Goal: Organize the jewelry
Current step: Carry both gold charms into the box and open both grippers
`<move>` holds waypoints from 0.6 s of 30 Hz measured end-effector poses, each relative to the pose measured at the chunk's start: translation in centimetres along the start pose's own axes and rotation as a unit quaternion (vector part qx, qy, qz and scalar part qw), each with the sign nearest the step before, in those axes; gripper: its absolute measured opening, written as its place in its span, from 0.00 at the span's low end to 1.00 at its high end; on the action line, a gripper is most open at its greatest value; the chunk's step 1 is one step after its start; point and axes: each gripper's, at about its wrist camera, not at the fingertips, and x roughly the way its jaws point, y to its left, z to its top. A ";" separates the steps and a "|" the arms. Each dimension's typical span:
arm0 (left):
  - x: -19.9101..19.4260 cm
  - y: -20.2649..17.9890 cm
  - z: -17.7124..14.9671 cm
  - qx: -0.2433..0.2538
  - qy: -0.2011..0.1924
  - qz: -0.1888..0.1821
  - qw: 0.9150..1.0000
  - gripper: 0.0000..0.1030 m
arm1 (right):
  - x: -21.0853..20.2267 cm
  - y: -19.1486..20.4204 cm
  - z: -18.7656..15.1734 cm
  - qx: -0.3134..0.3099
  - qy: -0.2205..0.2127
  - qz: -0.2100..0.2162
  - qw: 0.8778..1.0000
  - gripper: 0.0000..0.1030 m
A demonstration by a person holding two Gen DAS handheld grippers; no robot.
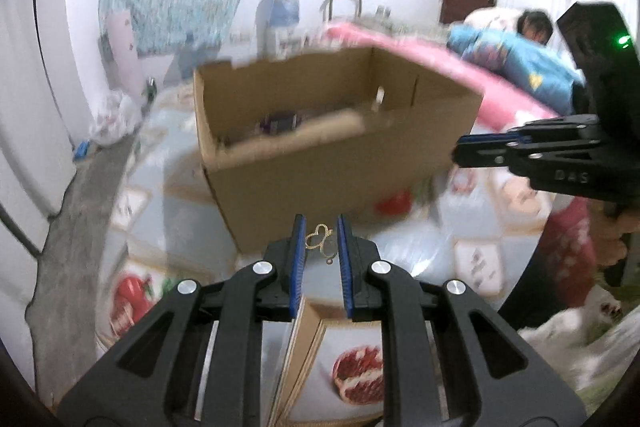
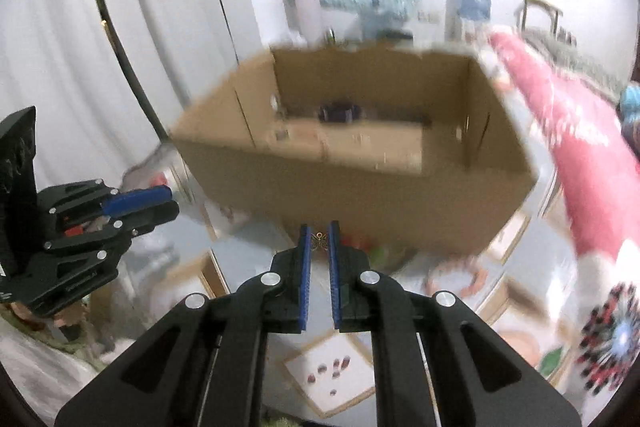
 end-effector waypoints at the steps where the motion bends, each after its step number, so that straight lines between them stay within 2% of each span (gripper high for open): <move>1: -0.5 0.0 0.7 0.001 -0.011 -0.004 1.000 0.15 | -0.7 0.1 1.0 -0.006 -0.016 0.004 1.000 0.08; 4: -1.4 0.2 4.0 0.000 -0.055 -0.031 0.998 0.15 | -2.1 -0.1 3.3 -0.020 -0.054 0.015 0.998 0.08; 7: 0.1 0.4 6.6 0.004 -0.058 -0.041 0.997 0.15 | -1.6 -0.9 6.1 -0.035 -0.069 0.019 0.997 0.08; 10: 3.0 1.1 8.6 -0.014 -0.027 -0.066 0.997 0.15 | 0.9 -3.0 9.0 -0.023 -0.039 0.044 0.998 0.08; 13: 7.3 1.9 10.3 -0.038 0.032 -0.086 0.995 0.15 | 4.3 -4.8 11.2 -0.008 0.007 0.051 0.999 0.08; 18: 13.5 2.4 11.5 -0.094 0.119 -0.140 0.978 0.15 | 10.4 -8.2 13.9 0.042 0.093 0.064 0.993 0.08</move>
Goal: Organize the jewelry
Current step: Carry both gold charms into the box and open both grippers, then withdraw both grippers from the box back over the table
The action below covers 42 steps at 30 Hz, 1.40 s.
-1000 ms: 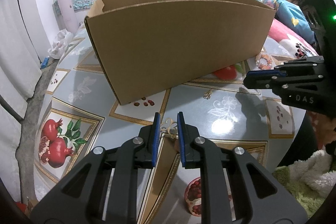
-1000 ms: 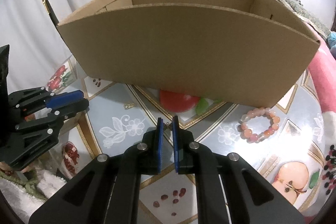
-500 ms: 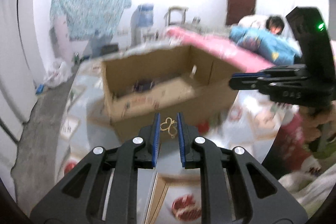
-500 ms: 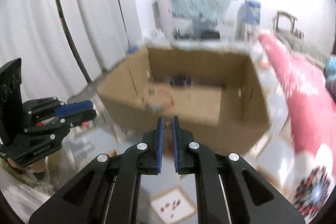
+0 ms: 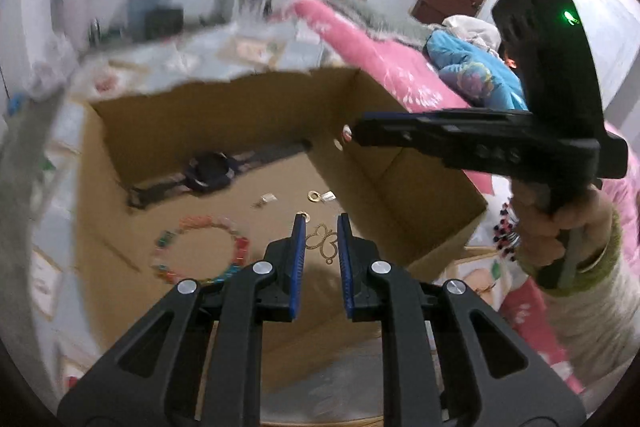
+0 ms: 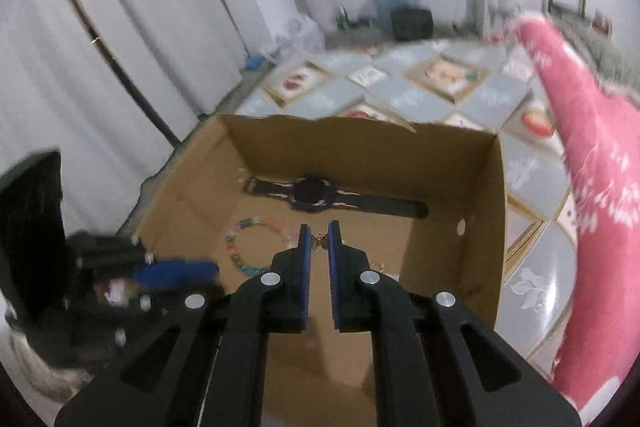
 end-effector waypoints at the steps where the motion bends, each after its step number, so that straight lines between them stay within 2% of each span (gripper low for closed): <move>1: 1.0 0.2 0.4 -0.011 0.015 -0.009 1.000 0.15 | 1.1 -0.7 0.8 0.005 0.015 0.000 1.000 0.08; 6: 3.8 1.1 0.8 -0.055 0.056 -0.015 0.997 0.15 | 3.4 -2.1 1.7 0.018 0.033 -0.014 0.999 0.09; 8: 4.2 1.2 0.8 -0.061 0.059 -0.017 0.996 0.18 | 4.0 -2.6 1.8 0.020 0.036 -0.015 0.999 0.09; 9: 4.1 1.4 0.8 -0.064 0.059 -0.017 0.996 0.24 | 4.0 -2.7 1.7 0.021 0.037 -0.016 0.999 0.09; 12: 4.1 1.4 1.0 -0.068 0.057 -0.019 0.996 0.30 | 4.1 -3.0 1.7 0.024 0.035 -0.012 0.999 0.09; 14: 3.8 1.5 1.0 -0.074 0.055 -0.020 0.996 0.30 | 4.0 -3.1 1.8 0.025 0.031 -0.012 0.999 0.09; 19: 3.0 1.7 1.3 -0.077 0.041 -0.017 0.996 0.30 | 3.2 -3.4 2.0 0.029 0.019 -0.009 0.999 0.12; 21: 2.5 1.6 1.3 -0.074 0.034 -0.016 0.997 0.30 | 2.7 -3.3 2.1 0.029 0.012 -0.012 0.999 0.21; 26: 1.0 1.2 1.0 -0.058 0.015 -0.006 0.998 0.34 | 0.8 -2.7 2.1 0.023 -0.014 -0.015 1.000 0.27; 28: -0.3 0.8 0.6 -0.047 -0.003 -0.002 0.999 0.35 | -0.7 -2.3 1.9 0.019 -0.033 -0.012 0.999 0.31; 30: -1.9 0.4 0.0 -0.031 -0.025 0.003 0.999 0.40 | -2.3 -1.9 1.4 0.017 -0.050 -0.006 0.999 0.35; 31: -3.1 0.1 -0.5 -0.019 -0.042 0.009 0.999 0.41 | -3.2 -1.8 1.0 0.017 -0.060 -0.002 0.998 0.36; 33: -5.2 -0.6 -1.7 0.005 -0.073 0.017 0.997 0.52 | -5.6 -1.3 -0.3 0.014 -0.086 0.005 0.996 0.46; 36: -8.6 -1.4 -4.1 0.037 -0.115 0.020 0.992 0.62 | -9.2 -0.4 -3.3 0.001 -0.123 0.015 0.992 0.49; 39: -10.9 -2.1 -7.1 0.067 -0.135 0.022 0.988 0.71 | -11.5 0.4 -6.9 -0.012 -0.143 0.030 0.989 0.51; 42: -11.6 -2.1 -10.3 0.072 -0.129 0.018 0.989 0.76 | -11.9 1.0 -11.0 -0.016 -0.138 0.035 0.990 0.51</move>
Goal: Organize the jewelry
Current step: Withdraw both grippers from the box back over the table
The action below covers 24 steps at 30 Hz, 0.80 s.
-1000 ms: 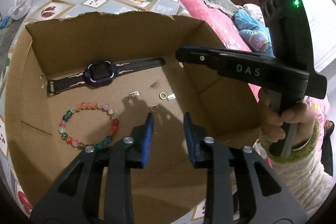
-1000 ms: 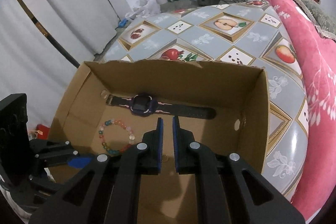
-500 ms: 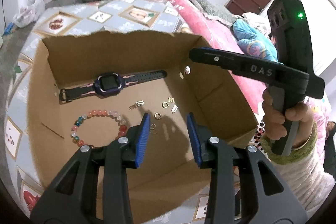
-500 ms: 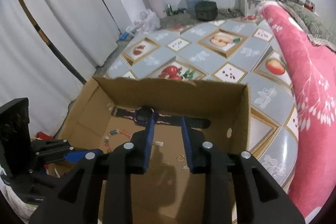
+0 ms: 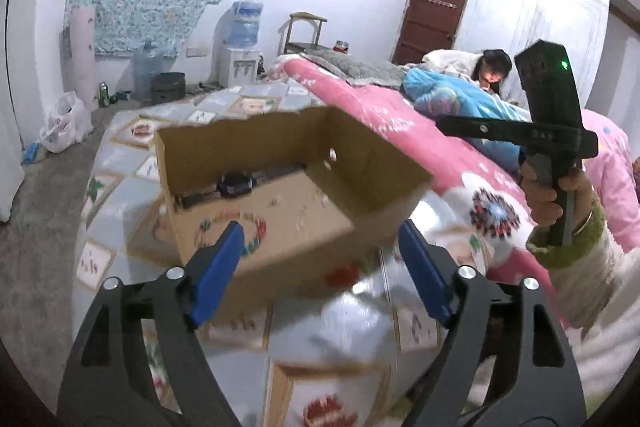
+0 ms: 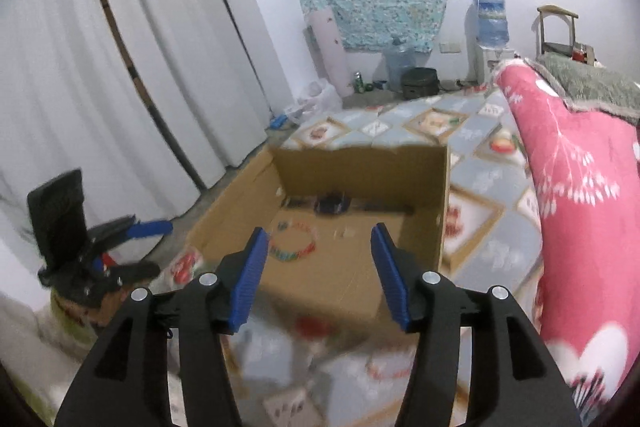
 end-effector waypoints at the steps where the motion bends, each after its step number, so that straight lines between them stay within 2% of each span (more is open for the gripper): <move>1: 0.0 -0.1 -1.0 -0.005 0.006 -0.001 1.000 0.76 | -0.1 0.2 -1.3 0.002 0.007 -0.002 1.000 0.51; 4: 0.9 -0.2 -3.4 -0.018 0.031 0.003 0.999 0.77 | 0.5 0.4 -4.5 0.020 0.030 -0.001 0.999 0.51; 8: 4.0 -0.5 -6.4 -0.021 0.069 0.039 0.997 0.77 | 3.3 -0.4 -8.7 0.075 0.071 -0.005 0.995 0.51; 11: 6.2 -1.3 -7.9 0.005 0.089 0.078 0.993 0.76 | 5.5 -0.5 -11.3 0.098 0.090 -0.034 0.991 0.51; 12: 6.9 -1.7 -8.2 0.020 0.094 0.092 0.991 0.75 | 5.9 -0.5 -11.9 0.106 0.090 -0.037 0.990 0.47; 18: 8.9 -3.1 -8.9 0.069 0.097 0.124 0.985 0.71 | 6.6 -0.4 -13.2 0.112 0.080 -0.090 0.986 0.39; 22: 9.6 -3.1 -8.7 0.062 0.092 0.128 0.985 0.65 | 7.3 -0.2 -13.3 0.105 0.077 -0.106 0.986 0.38; 24: 10.0 -2.7 -8.6 0.050 0.092 0.126 0.987 0.58 | 7.9 -0.3 -13.4 0.101 0.079 -0.112 0.985 0.38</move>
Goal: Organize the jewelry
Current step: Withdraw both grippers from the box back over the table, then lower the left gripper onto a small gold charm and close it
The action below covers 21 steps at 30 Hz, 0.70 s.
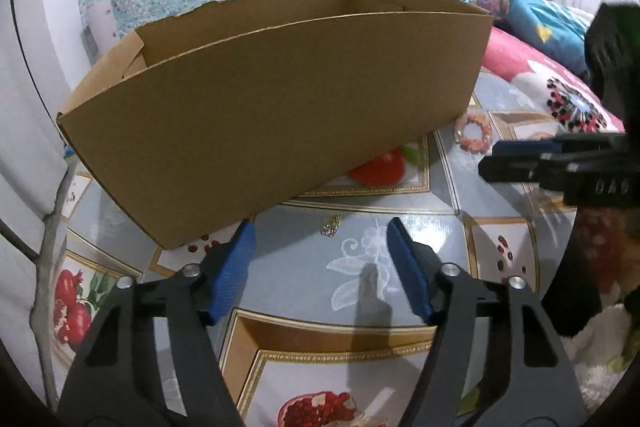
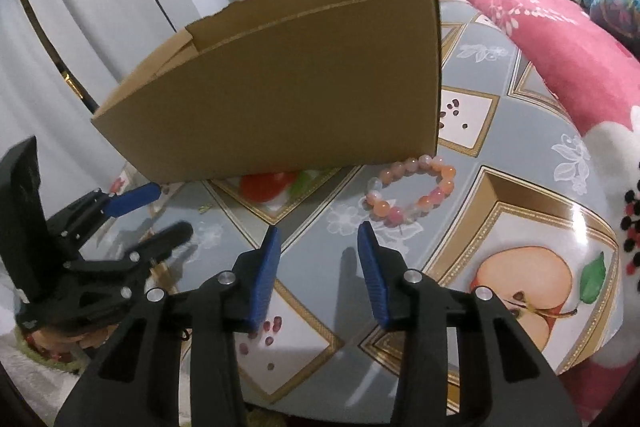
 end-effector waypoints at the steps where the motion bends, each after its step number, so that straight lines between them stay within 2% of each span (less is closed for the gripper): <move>1: 0.2 0.1 0.1 -0.005 0.001 -0.002 1.000 0.57 | 0.4 0.1 -0.1 0.000 0.002 -0.003 1.000 0.38; 6: 0.9 0.4 0.1 -0.015 0.009 -0.021 1.000 0.40 | 1.2 0.3 -0.3 0.000 0.003 -0.010 1.000 0.37; 11: 1.9 -0.1 0.2 -0.005 0.021 -0.026 0.999 0.30 | 1.5 0.7 -0.3 -0.020 0.002 -0.020 1.000 0.37; 21: 2.3 -0.9 0.5 0.013 0.022 -0.013 1.000 0.17 | 1.7 0.7 -0.4 -0.023 0.001 -0.019 1.000 0.37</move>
